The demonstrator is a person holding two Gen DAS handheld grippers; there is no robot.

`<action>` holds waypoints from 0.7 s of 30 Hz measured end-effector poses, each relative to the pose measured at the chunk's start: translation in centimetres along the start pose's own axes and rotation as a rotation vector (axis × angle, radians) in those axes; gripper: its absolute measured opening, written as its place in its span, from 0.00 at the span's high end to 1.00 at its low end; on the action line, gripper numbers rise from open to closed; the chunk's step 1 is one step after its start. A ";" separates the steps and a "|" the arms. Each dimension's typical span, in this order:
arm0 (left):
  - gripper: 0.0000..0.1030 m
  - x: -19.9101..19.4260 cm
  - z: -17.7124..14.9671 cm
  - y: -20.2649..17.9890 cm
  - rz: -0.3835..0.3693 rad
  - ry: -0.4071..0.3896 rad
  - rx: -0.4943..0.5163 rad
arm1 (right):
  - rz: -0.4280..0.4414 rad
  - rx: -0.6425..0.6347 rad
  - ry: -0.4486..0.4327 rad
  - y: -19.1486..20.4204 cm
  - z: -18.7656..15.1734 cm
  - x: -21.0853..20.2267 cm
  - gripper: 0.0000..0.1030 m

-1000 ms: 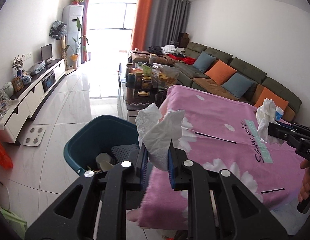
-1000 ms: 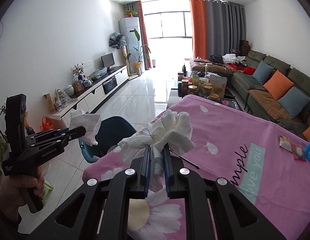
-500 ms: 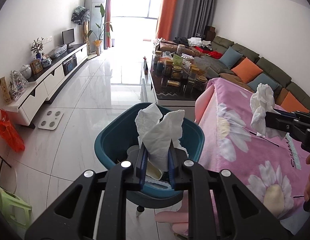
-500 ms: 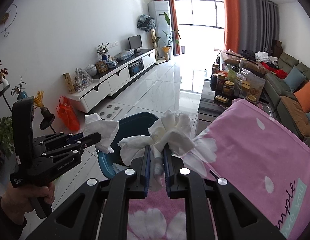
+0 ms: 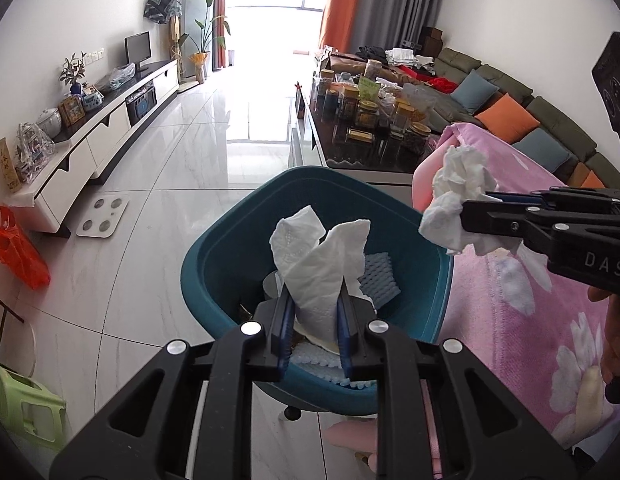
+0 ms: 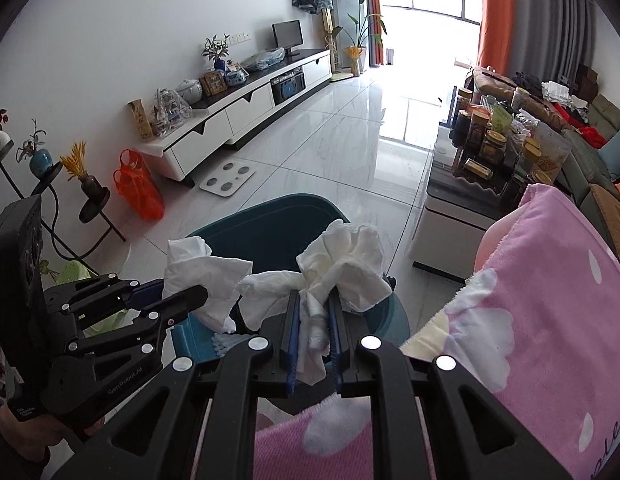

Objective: Collect trash
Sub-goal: 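Carry both white tissues with both tools over the teal bin, then open both tools to drop the tissues into the bin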

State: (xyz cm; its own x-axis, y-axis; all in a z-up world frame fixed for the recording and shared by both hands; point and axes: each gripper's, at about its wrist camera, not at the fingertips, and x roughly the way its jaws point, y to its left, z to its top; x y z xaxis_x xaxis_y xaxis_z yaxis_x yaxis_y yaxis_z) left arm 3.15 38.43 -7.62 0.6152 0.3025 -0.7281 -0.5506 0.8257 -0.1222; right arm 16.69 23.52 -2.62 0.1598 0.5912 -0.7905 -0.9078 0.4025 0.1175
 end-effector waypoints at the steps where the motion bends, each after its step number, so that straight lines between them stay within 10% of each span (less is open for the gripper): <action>1: 0.82 0.5 0.1 -0.1 -0.001 0.006 0.001 | 0.001 -0.003 0.010 0.1 0.2 0.5 0.88; 21: 0.81 7.0 0.8 -0.2 0.023 0.090 0.012 | 0.008 -0.058 0.187 0.0 1.7 6.9 0.86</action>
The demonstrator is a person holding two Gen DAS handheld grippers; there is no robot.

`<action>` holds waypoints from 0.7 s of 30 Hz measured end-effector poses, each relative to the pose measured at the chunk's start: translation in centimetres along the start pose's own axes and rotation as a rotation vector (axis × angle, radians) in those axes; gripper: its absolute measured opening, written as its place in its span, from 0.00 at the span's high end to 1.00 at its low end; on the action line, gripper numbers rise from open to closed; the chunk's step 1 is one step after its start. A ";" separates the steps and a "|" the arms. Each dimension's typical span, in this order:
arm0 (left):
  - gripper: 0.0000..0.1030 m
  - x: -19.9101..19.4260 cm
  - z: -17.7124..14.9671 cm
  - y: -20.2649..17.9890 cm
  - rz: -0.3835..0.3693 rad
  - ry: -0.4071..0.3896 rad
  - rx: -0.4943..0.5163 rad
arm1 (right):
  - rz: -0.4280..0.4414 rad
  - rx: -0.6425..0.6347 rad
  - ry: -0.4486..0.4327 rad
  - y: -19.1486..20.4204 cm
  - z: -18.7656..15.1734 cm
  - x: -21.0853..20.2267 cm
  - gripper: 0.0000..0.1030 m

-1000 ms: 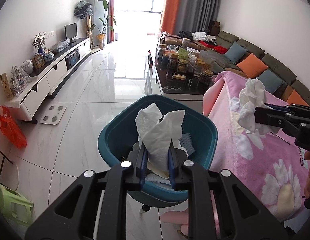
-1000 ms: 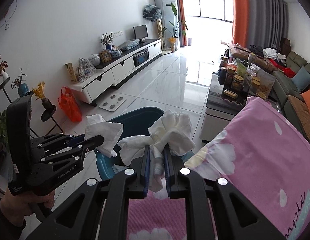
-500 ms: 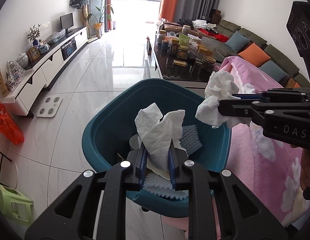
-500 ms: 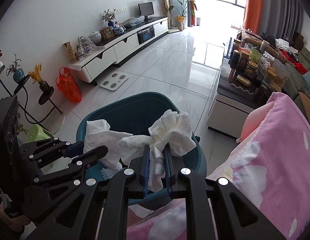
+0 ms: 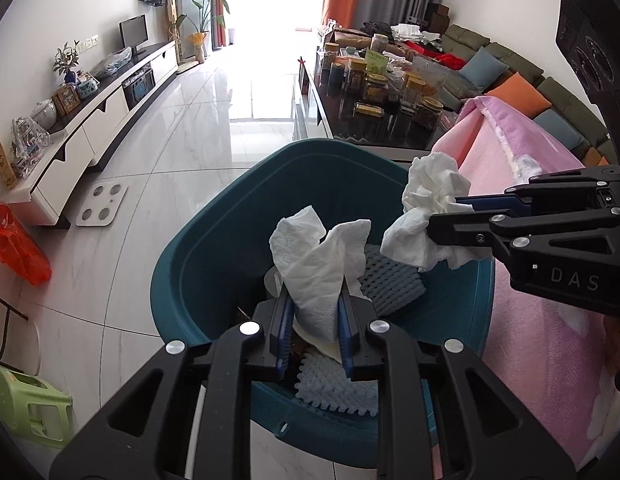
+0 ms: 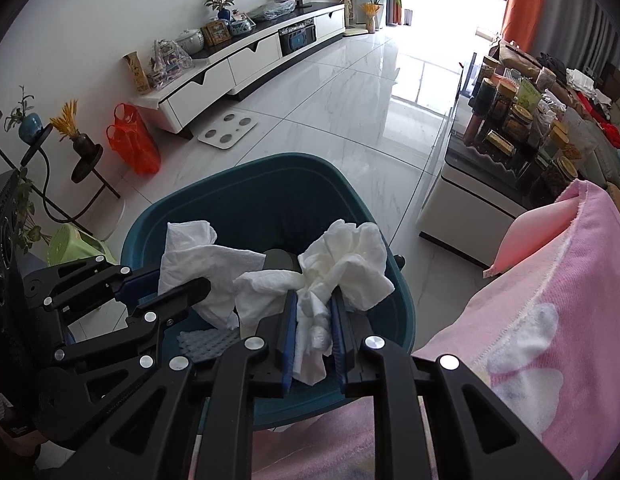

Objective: Collect trash
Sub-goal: 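Open both tools to drop the tissues into the bin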

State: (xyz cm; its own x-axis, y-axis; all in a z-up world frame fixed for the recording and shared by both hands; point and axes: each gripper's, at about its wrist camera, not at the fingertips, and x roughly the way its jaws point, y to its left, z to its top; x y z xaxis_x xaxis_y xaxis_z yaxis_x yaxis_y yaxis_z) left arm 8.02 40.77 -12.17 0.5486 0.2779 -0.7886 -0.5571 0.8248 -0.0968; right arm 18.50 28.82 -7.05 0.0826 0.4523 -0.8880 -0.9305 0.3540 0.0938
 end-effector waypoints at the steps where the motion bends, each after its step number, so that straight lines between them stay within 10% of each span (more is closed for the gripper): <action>1: 0.81 0.2 -0.2 -0.1 0.001 0.002 0.002 | -0.003 -0.004 0.008 0.1 0.0 0.2 0.85; 21: 0.63 1.8 -0.2 -0.1 0.032 0.013 -0.005 | -0.009 -0.015 0.039 0.0 0.3 0.8 0.67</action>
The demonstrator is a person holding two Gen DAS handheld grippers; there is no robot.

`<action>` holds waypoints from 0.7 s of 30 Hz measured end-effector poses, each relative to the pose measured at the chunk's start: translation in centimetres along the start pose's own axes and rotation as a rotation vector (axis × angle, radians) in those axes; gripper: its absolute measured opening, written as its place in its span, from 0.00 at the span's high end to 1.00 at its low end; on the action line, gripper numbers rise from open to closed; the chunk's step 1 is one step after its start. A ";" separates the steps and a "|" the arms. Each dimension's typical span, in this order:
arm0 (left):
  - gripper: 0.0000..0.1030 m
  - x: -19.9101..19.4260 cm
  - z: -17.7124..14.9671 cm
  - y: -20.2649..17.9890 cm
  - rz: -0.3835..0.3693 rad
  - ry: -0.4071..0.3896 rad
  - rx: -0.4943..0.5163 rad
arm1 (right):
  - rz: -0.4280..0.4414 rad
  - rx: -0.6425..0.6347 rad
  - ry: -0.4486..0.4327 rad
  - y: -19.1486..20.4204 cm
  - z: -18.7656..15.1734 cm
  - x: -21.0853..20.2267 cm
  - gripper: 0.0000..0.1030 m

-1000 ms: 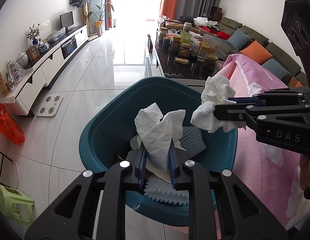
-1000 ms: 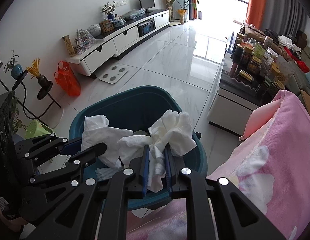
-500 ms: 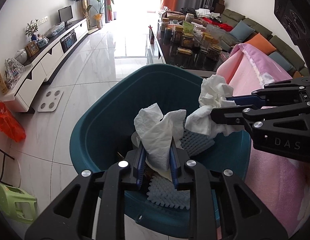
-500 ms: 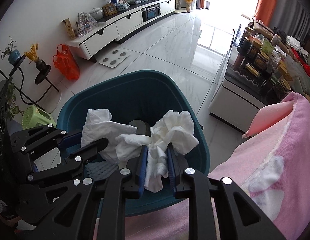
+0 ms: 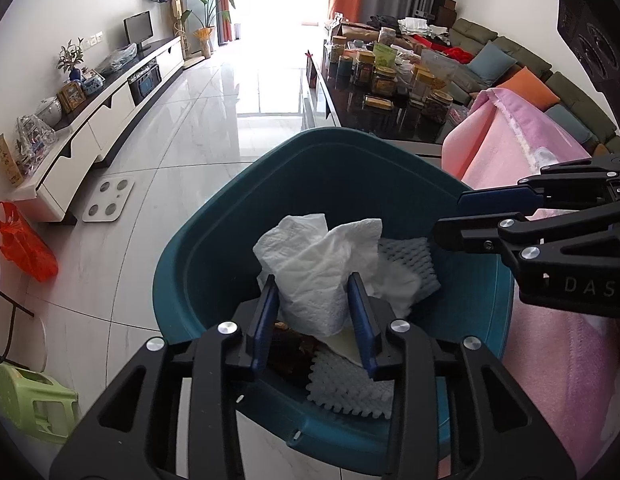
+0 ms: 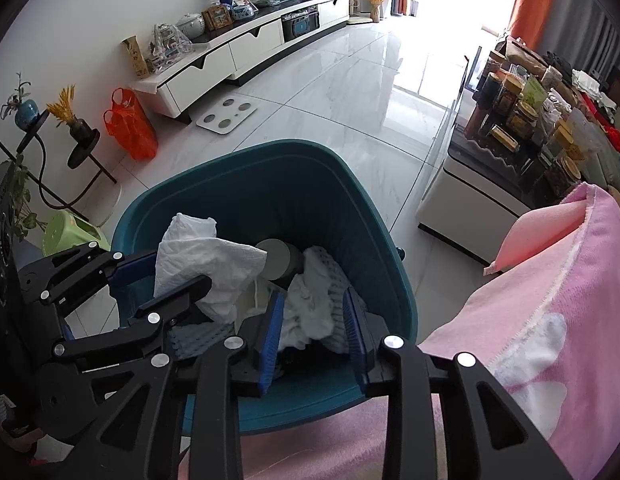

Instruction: Collect trash

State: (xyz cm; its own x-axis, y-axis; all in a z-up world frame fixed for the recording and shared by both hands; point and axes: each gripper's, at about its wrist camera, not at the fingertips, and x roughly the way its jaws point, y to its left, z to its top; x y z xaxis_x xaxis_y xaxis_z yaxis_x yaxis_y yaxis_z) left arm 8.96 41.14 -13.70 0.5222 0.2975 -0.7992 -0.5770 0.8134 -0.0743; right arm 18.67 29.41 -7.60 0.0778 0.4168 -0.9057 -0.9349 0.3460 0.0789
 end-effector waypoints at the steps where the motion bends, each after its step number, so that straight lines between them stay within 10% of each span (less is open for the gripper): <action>1: 0.60 -0.2 0.0 0.1 0.000 -0.004 -0.003 | 0.000 0.008 -0.010 -0.1 -0.1 -0.3 0.66; 21: 0.06 -8.0 1.2 -0.6 0.019 -0.165 -0.016 | 0.042 0.177 -0.267 -4.6 -4.3 -9.0 0.33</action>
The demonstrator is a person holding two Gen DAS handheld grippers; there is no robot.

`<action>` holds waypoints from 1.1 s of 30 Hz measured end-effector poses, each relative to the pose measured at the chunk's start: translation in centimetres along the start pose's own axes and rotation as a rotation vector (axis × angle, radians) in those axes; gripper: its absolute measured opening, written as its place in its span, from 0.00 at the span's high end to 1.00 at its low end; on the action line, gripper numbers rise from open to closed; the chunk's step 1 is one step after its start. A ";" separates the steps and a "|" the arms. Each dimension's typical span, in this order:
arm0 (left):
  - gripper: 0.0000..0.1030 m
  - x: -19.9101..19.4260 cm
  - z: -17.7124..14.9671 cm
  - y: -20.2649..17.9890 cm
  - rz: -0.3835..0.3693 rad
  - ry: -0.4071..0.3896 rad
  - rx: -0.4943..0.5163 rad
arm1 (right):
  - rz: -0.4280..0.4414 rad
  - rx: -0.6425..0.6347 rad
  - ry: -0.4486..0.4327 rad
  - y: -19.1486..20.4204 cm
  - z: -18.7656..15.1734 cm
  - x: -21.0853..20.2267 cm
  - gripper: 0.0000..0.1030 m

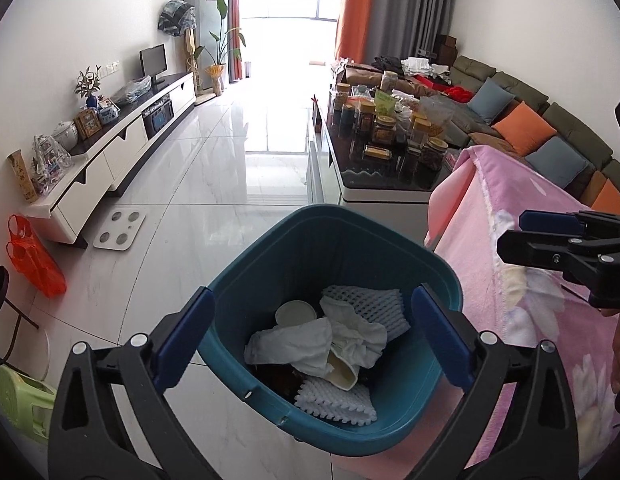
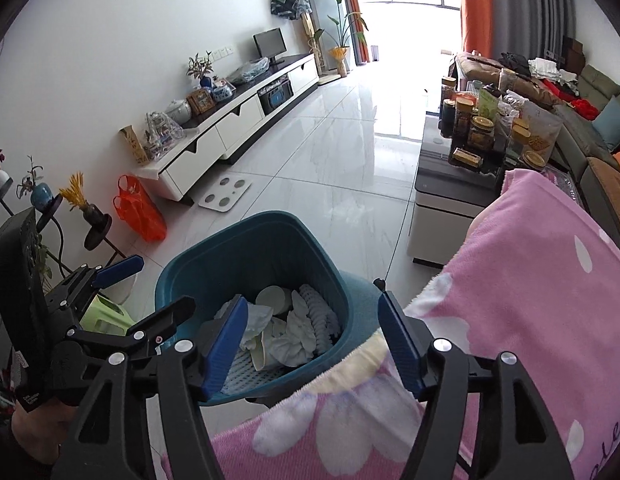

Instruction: Collect trash

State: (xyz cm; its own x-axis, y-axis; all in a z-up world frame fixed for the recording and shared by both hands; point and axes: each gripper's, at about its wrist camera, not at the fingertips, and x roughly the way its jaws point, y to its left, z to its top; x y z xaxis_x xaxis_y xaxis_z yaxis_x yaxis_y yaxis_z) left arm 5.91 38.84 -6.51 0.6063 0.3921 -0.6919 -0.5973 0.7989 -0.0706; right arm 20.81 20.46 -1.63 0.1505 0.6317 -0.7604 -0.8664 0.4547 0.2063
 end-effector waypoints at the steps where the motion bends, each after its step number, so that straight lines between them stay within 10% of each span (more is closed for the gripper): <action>1: 0.06 -0.6 0.2 -0.2 0.000 -0.010 0.000 | -0.005 0.004 -0.017 -0.2 -0.2 -0.7 0.30; 12: 0.06 -8.8 1.6 -4.2 -0.065 -0.206 -0.006 | -0.111 0.072 -0.198 -3.5 -3.8 -8.2 0.09; 33: 0.05 -20.0 -3.4 -22.9 -0.348 -0.491 0.256 | -0.522 0.288 -0.524 -8.8 -17.9 -23.3 0.07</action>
State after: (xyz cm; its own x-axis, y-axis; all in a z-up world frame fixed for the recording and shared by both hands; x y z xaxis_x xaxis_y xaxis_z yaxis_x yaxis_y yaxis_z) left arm 5.64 11.18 6.48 0.9470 0.2053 -0.2469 -0.2157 0.9763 -0.0157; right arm 16.43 -9.49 3.30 0.7702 0.4728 -0.4282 -0.4757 0.8729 0.1082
